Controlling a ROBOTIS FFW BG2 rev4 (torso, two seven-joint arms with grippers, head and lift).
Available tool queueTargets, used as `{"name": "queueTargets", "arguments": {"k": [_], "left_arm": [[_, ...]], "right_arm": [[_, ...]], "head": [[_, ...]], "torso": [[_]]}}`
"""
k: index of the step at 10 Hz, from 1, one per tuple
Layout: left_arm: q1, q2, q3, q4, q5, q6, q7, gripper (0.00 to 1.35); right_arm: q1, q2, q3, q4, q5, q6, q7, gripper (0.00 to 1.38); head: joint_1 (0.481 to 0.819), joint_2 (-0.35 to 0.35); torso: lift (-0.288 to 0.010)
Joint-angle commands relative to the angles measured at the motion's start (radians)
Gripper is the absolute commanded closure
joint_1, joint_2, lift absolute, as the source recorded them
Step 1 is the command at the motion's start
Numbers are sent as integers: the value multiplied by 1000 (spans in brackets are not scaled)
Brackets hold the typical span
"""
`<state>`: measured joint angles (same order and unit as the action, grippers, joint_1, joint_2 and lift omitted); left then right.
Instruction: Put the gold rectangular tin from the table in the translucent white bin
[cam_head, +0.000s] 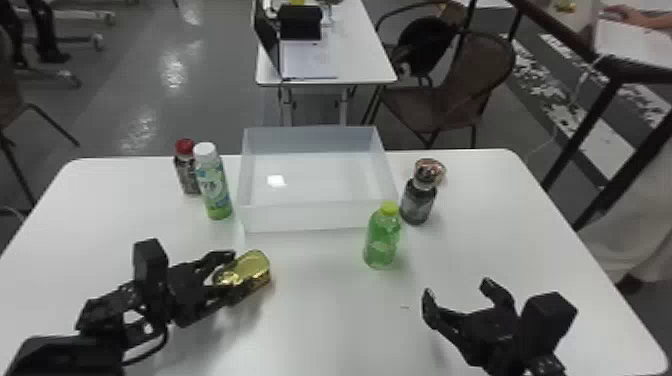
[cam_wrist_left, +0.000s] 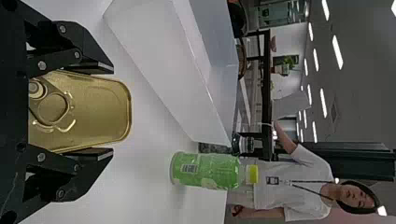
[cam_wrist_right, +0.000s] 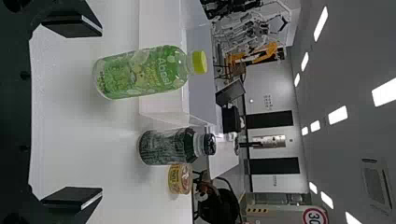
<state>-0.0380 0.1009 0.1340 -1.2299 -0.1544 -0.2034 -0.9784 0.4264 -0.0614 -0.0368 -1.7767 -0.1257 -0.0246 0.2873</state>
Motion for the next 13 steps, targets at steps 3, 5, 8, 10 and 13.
{"name": "queueTargets", "arguments": {"k": [3,5,8,10,13], "left_arm": [[7,2,7,-71,-10,85,-11,636],[15,-1,4,-86,-14,85,-13,647],[-19,0,-13,-217,-42,197,-20,647],[-49,8,-16,-298,-42,251,-32,647],[-120,6,-50,-319,-34,266,-39,647]], "right_arm": [[-3,0,0,6,-2,0,3,94],[-2,0,0,3,-2,0,3,94],[-3,-2,0,6,-3,0,3,94],[-5,-2,0,6,-2,0,3,94],[-15,-2,0,14,-2,0,3,94]], "head": [[695,-51],[695,-48],[695,-54],[695,-55],[695,-58]], "torso": [[-87],[-87],[-87],[-87],[-87]]}}
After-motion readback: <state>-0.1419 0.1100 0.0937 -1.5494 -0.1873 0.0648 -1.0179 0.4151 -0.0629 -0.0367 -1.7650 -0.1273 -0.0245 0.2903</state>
